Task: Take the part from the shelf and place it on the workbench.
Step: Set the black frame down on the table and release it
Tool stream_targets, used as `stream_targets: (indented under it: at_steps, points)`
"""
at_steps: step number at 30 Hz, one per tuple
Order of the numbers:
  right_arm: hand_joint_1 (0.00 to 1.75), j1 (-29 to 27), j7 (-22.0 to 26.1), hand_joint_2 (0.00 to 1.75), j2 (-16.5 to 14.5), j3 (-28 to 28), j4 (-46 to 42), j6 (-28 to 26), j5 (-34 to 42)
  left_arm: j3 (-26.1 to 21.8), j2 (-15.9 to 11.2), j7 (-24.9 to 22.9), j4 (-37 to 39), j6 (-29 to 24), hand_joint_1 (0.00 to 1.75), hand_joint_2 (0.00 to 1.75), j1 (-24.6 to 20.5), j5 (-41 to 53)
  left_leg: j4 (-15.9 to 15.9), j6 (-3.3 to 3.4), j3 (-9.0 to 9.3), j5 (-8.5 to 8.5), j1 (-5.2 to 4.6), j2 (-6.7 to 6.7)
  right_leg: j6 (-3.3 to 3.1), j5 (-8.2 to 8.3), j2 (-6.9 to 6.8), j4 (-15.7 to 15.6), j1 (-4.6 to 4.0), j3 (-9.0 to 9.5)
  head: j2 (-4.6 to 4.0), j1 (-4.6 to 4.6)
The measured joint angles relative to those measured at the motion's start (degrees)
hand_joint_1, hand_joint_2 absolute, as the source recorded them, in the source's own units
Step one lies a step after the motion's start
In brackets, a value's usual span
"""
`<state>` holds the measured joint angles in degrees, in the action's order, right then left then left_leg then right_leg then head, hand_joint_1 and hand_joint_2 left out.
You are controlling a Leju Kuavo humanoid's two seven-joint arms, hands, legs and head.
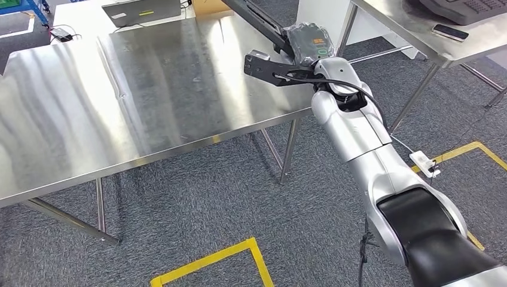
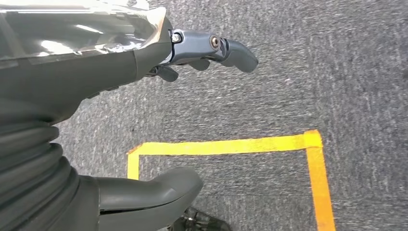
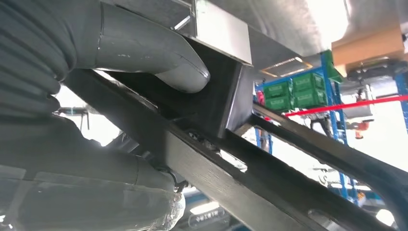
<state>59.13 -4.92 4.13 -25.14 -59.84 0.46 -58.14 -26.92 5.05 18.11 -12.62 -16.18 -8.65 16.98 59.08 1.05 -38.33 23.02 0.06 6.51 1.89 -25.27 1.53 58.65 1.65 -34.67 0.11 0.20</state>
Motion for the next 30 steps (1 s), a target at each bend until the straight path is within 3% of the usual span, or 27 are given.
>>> stream_targets:
  at_steps: [1, 3, 5, 6, 7, 10, 12, 14, 16, 17, 19, 21, 22, 23, 25, 27, 29, 30]
  points:
    - [1.75, 0.35, 0.1, 1.75, -0.02, 0.05, 0.04, 0.07, 0.07, -0.02, -0.09, -0.04, 0.0, 0.02, 0.0, 1.75, -0.05, 0.02, 1.49, -0.32, -0.76, 0.97, -0.05, -1.42, -0.46, 0.07, -0.5, -0.16, 0.27, 0.14, 0.0, -0.17]
    - [1.75, 0.78, 0.24, 1.75, -0.02, 0.21, 0.17, 0.16, 0.19, -0.03, -0.08, -0.11, 0.01, 0.07, 0.0, 1.75, -0.22, 0.07, 7.97, -0.98, -3.82, 4.25, 0.15, -4.85, -1.14, -0.05, -1.47, -0.24, 0.16, 0.35, 0.0, -0.5]
    - [1.75, 0.92, 0.46, 1.75, 0.07, 0.33, 0.44, 0.17, 0.4, -0.02, -0.11, -0.2, 0.01, 0.09, 0.0, 1.75, -0.31, 0.07, 14.58, -1.52, -7.21, 6.51, 0.65, -6.05, -1.4, -0.2, -2.55, -0.22, -0.1, 0.43, 0.0, -0.56]
    - [1.75, 0.97, 0.66, 1.75, 0.09, 0.34, 0.63, 0.14, 0.58, -0.03, -0.09, -0.25, 0.01, 0.09, 0.0, 1.75, -0.3, 0.06, 15.46, -1.68, -7.76, 6.34, 0.82, -6.21, -1.43, -0.28, -3.1, -0.21, -0.15, 0.47, 0.0, -0.56]
    - [1.75, 1.07, 0.93, 1.75, 0.09, 0.33, 0.88, 0.08, 0.79, -0.05, -0.11, -0.29, 0.01, 0.09, 0.0, 1.75, -0.3, 0.03, 13.98, -1.76, -7.08, 5.16, 0.94, -6.38, -1.41, -0.39, -3.67, -0.21, -0.17, 0.57, 0.0, -0.56]
    - [1.75, 2.13, 2.03, 1.75, -0.02, 0.29, 2.06, -0.6, 1.38, -0.31, -0.26, -0.36, 0.01, 0.08, 0.0, 1.75, -0.44, -0.09, 2.9, -1.44, -1.0, 0.71, 0.8, -8.61, -0.91, -0.88, -5.15, -0.2, -0.46, 1.04, 0.0, -0.52]
    - [1.75, 3.46, 2.72, 1.75, -0.32, 0.18, 3.36, -1.45, 1.72, -0.6, -0.3, -0.42, 0.0, 0.08, 0.0, 1.75, -0.59, -0.15, -0.09, -0.84, 0.71, 0.37, 0.32, -9.24, -0.41, -1.15, -5.91, -0.22, -0.92, 1.2, 0.0, -0.42]
    - [1.75, 4.69, 3.43, 1.75, -0.86, -0.03, 4.95, -2.33, 1.98, -0.98, -0.33, -0.45, 0.0, 0.09, 0.0, 1.75, -0.65, -0.26, -0.32, -0.1, 0.83, 0.27, 0.09, -8.06, 0.22, -1.4, -6.61, -0.33, -1.17, 1.44, 0.0, -0.37]
    - [1.75, 5.68, 4.1, 1.75, -1.33, -0.31, 6.61, -3.06, 2.27, -1.32, -0.32, -0.44, -0.01, 0.09, 0.0, 1.75, -0.69, -0.54, -0.88, 0.7, 1.26, -0.02, 0.22, -7.05, 0.64, -2.4, -5.46, 1.1, -1.03, 0.9, 0.0, -0.31]
    - [1.75, 6.16, 4.4, 1.75, -1.49, -0.47, 7.48, -3.39, 2.42, -1.47, -0.37, -0.41, -0.01, 0.1, 0.0, 1.75, -0.79, -0.69, -1.14, 1.09, 1.45, -0.19, 0.36, -6.57, 0.61, -3.53, -4.28, 3.52, -0.92, -0.31, 0.0, -0.24]
    - [1.75, 6.89, 4.81, 1.75, -1.72, -0.8, 9.26, -3.96, 2.67, -1.69, -0.46, -0.29, -0.01, 0.16, 0.0, 1.75, -0.99, -1.0, -1.2, 1.51, 1.45, -0.26, 0.44, -5.44, 0.34, -6.41, -2.3, 11.35, -0.74, -4.3, 0.0, -0.14]
    - [1.75, 7.1, 5.06, 1.75, -2.03, -1.1, 10.93, -4.34, 2.83, -2.04, -0.5, -0.16, 0.0, 0.24, 0.0, 1.75, -0.99, -1.22, -1.16, 1.56, 1.46, -0.24, 0.45, -4.03, 0.7, -7.49, -1.84, 16.54, -0.72, -7.4, 0.0, -0.1]
    - [1.75, 7.13, 5.13, 1.75, -2.24, -1.23, 11.59, -4.52, 2.89, -2.22, -0.49, -0.12, 0.01, 0.26, 0.0, 1.75, -0.95, -1.29, -1.11, 1.53, 1.48, -0.22, 0.49, -3.28, 1.15, -6.62, -1.75, 15.75, -0.68, -7.39, 0.0, -0.1]
    - [1.75, 7.2, 5.2, 1.75, -2.45, -1.35, 12.1, -4.71, 2.91, -2.4, -0.49, -0.1, 0.01, 0.27, 0.0, 1.75, -0.91, -1.34, -1.04, 1.46, 1.5, -0.19, 0.55, -2.56, 1.67, -4.99, -1.59, 12.74, -0.56, -6.28, 0.0, -0.1]
    - [1.75, 7.5, 5.34, 1.75, -2.8, -1.57, 12.9, -5.18, 2.91, -2.67, -0.53, -0.04, 0.01, 0.26, 0.0, 1.75, -0.88, -1.39, -0.7, 1.06, 1.36, 0.01, 0.58, -1.23, 2.44, -1.43, -0.19, 4.45, -0.1, -2.63, 0.0, -0.1]
    - [1.75, 7.77, 5.53, 1.75, -3.2, -1.86, 13.68, -5.62, 2.91, -2.86, -0.62, 0.0, 0.02, 0.25, 0.0, 1.75, -0.81, -1.44, -0.41, 0.46, 1.08, 0.11, 0.54, -0.36, 2.07, -0.03, 0.75, 0.44, 0.05, -0.69, 0.0, -0.15]
    - [1.75, 7.88, 5.72, 1.75, -3.82, -2.16, 14.36, -5.86, 2.91, -3.03, -0.73, 0.01, 0.03, 0.22, 0.0, 1.75, -0.55, -1.5, -0.46, -0.06, 0.92, 0.05, 0.65, 0.11, 1.11, 0.01, 0.21, 0.29, -0.1, -0.53, 0.0, -0.18]
    - [1.75, 7.97, 5.8, 1.75, -4.15, -2.26, 14.66, -5.98, 2.92, -3.11, -0.76, 0.01, 0.04, 0.2, 0.0, 1.75, -0.38, -1.57, -0.29, -0.31, 0.71, 0.24, 0.66, -0.42, 0.66, 0.09, -0.04, 0.22, -0.06, -0.45, 0.0, -0.18]
